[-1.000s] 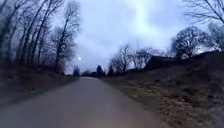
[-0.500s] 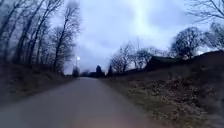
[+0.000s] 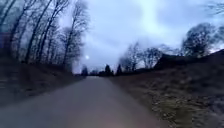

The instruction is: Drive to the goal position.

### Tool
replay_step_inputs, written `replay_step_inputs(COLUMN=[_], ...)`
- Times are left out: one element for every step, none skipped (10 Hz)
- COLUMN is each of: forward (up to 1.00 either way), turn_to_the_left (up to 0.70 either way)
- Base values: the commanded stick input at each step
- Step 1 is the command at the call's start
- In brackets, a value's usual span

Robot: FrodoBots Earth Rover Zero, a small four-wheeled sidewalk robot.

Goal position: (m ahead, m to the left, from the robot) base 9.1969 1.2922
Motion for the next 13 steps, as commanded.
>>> replay_step_inputs(forward=[1.00,1.00,1.00,1.00,1.00,1.00,1.00,1.00,1.00,1.00,1.00,1.00,1.00], turn_to_the_left=[0.24,0.09,0.04,0.04,0.04,0.04,0.04,0.04,0.04,0.04,0.04,0.03,-0.28])
